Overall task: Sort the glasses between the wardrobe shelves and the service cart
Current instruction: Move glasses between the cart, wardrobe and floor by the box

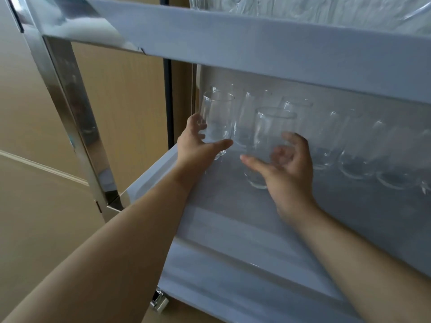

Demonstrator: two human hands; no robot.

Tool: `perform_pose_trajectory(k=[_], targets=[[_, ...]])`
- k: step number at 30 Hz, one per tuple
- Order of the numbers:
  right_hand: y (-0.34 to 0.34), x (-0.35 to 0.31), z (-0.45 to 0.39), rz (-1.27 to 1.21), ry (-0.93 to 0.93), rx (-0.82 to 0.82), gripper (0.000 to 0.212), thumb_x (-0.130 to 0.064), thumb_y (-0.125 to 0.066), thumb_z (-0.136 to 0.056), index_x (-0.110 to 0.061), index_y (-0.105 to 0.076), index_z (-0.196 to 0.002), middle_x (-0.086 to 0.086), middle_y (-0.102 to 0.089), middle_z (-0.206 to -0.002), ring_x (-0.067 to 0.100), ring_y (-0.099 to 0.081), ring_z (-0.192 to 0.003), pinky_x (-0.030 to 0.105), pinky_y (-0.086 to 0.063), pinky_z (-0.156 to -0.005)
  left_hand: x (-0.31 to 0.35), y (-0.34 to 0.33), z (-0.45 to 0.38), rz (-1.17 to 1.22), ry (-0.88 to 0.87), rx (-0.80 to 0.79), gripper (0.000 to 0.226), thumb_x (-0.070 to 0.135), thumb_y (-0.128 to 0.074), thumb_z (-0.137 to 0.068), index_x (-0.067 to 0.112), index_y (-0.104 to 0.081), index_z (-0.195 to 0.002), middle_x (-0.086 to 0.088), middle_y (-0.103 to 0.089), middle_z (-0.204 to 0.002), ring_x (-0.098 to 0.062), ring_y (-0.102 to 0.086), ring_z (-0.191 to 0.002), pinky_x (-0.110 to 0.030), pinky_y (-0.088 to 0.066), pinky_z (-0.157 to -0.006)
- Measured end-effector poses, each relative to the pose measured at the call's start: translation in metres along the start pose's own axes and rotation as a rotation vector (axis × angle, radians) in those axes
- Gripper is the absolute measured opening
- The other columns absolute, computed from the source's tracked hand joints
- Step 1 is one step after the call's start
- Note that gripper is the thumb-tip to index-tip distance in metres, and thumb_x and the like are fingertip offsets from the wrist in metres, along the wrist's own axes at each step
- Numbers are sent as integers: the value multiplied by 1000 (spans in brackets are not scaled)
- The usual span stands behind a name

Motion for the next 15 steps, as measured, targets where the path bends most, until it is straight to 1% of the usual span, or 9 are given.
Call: perform_pose_trajectory(k=[2,4,8,12,15], targets=[[-17,-1,-17,36,4,7,93,-37,-100,-52,-30,-55,-132,-10,-61,-111,8,-62,-108,35,-52,-99,1,1,0,8,2,1,90,33,-95,-63,25,-48,-140,8,-63,-122,-12,-63,-106,-26,-55,-85],[-31,-2,-30,52,11,20,91,-37,-99,-54,-31,-55,-133,-13,-60,-111,7,-62,-105,33,-53,-96,0,2,0,25,10,-2,88,33,-94,-63,27,-50,-138,9,-63,-121,-12,-64,-105,-29,-57,-85],[-45,3,-47,95,9,35,92,-35,-97,-59,-25,-50,-138,-8,-59,-116,12,-61,-107,32,-52,-96,-3,4,-2,55,23,-4,83,32,-94,-61,27,-53,-133,10,-65,-118,-13,-66,-103,-35,-59,-86],[-50,14,-53,97,-10,52,89,-31,-96,-62,-25,-47,-136,-4,-59,-117,16,-59,-111,27,-49,-93,-3,4,-3,57,37,12,84,29,-92,-61,29,-52,-135,17,-63,-114,-7,-63,-102,-26,-55,-80],[-56,16,-54,129,23,24,88,-32,-95,-62,-24,-47,-135,-1,-59,-120,18,-58,-113,29,-49,-94,-3,5,-2,64,36,16,86,32,-91,-59,30,-52,-135,15,-63,-115,-6,-61,-103,-21,-51,-78]])
Point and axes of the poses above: each hand's wrist, its own z-axis away from the middle knuckle, its own y-axis out of the back of the hand, x = y × z, the point moved 3 cm from there along -z, towards the middle knuckle
